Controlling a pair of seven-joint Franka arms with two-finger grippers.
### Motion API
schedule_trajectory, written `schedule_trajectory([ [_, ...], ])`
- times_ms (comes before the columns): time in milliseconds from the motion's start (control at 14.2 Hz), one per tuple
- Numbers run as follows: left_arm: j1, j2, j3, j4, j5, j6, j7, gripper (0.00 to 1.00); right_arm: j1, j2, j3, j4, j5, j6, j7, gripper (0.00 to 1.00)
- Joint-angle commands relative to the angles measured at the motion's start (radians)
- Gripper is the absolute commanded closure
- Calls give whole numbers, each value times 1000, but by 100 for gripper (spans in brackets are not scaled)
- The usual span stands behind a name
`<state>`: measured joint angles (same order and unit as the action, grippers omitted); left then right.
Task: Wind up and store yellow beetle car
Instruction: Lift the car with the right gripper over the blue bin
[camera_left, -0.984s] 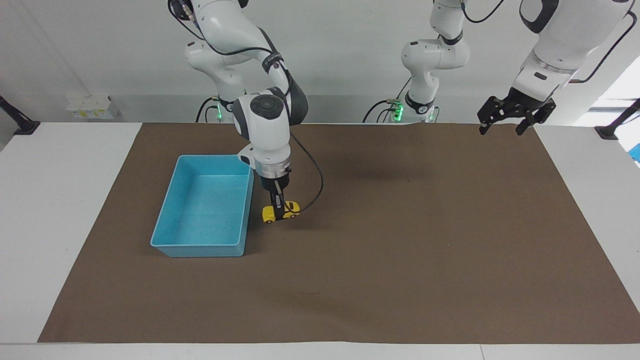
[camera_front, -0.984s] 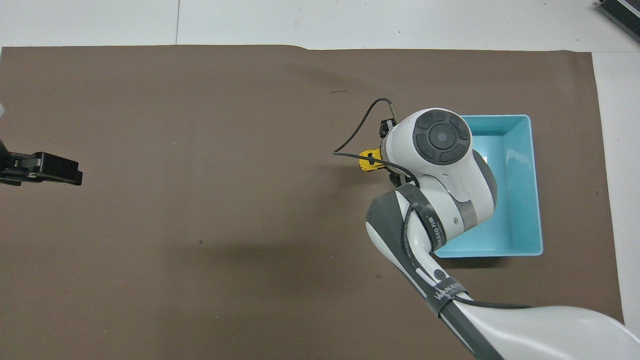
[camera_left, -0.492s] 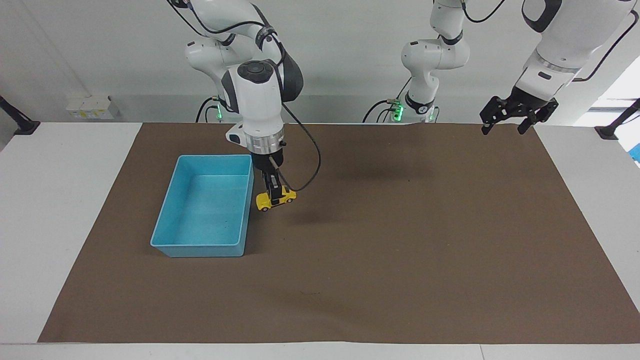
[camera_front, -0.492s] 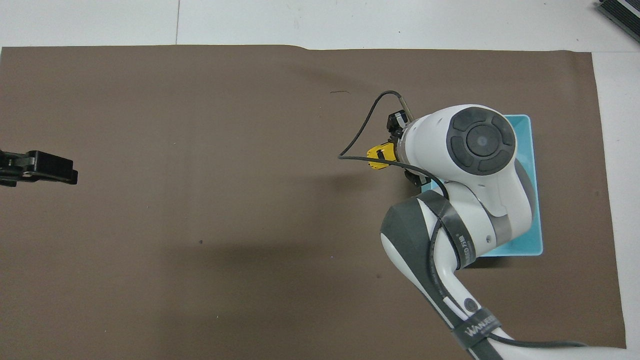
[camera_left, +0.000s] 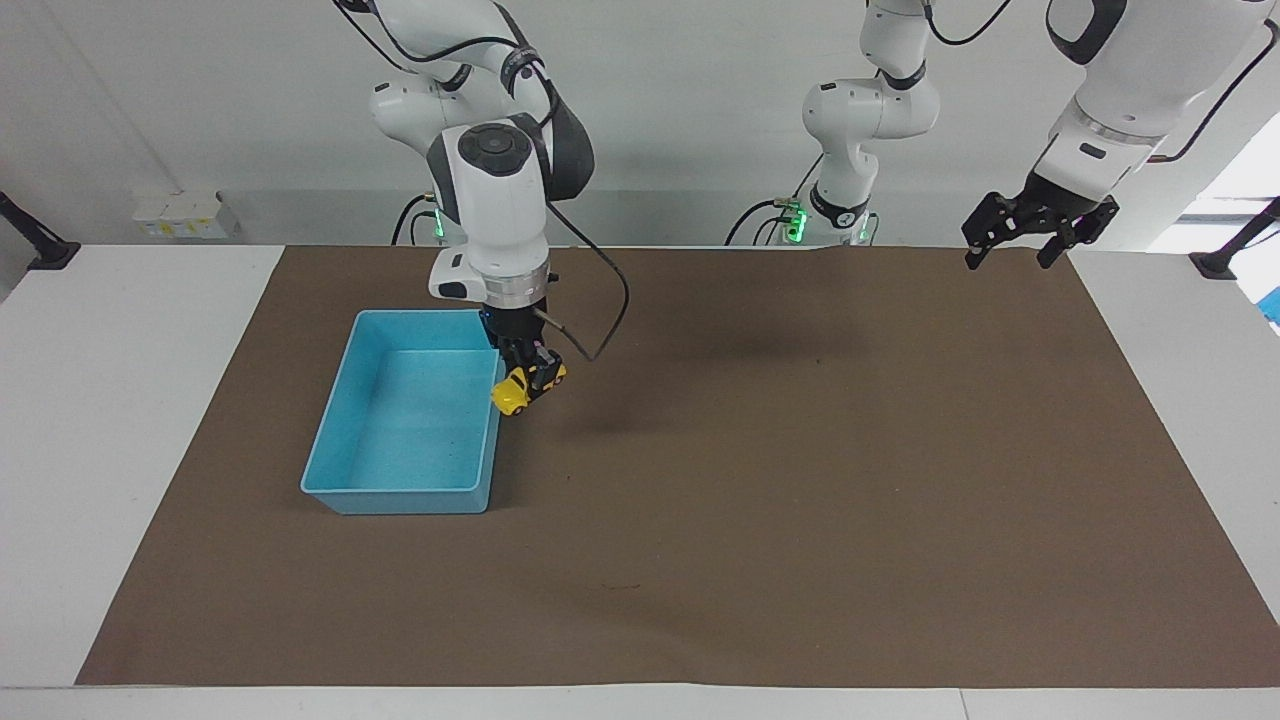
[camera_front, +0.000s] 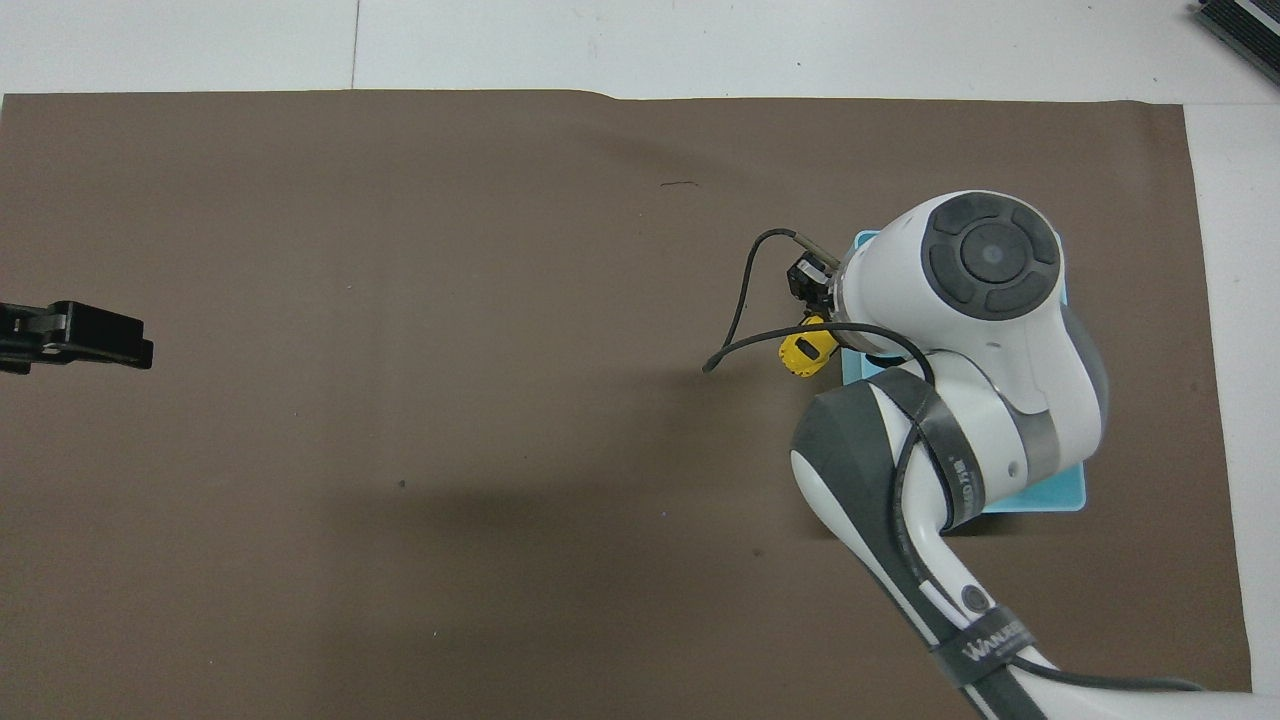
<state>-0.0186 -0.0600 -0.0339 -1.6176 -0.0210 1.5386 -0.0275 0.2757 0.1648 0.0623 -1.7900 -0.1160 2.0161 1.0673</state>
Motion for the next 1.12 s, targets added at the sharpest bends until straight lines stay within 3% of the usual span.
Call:
schedule_trajectory([
  [0,11,-18,-9,-12,18,-9,-9,0,-42,-30,4,-25,25,-34,-218,100],
  [492,11,-17,-8,-12,18,-9,-9,0,-162,-36,7,-61,33,-27,-581,100],
  [773,11,-17,-9,-12,18,-9,-9,0,-242,-59,5,-118,102,7,-818,100],
  [1054,11,-17,-8,-12,18,-9,-9,0,-282,-181,5,-372,105,221,-1012,100],
])
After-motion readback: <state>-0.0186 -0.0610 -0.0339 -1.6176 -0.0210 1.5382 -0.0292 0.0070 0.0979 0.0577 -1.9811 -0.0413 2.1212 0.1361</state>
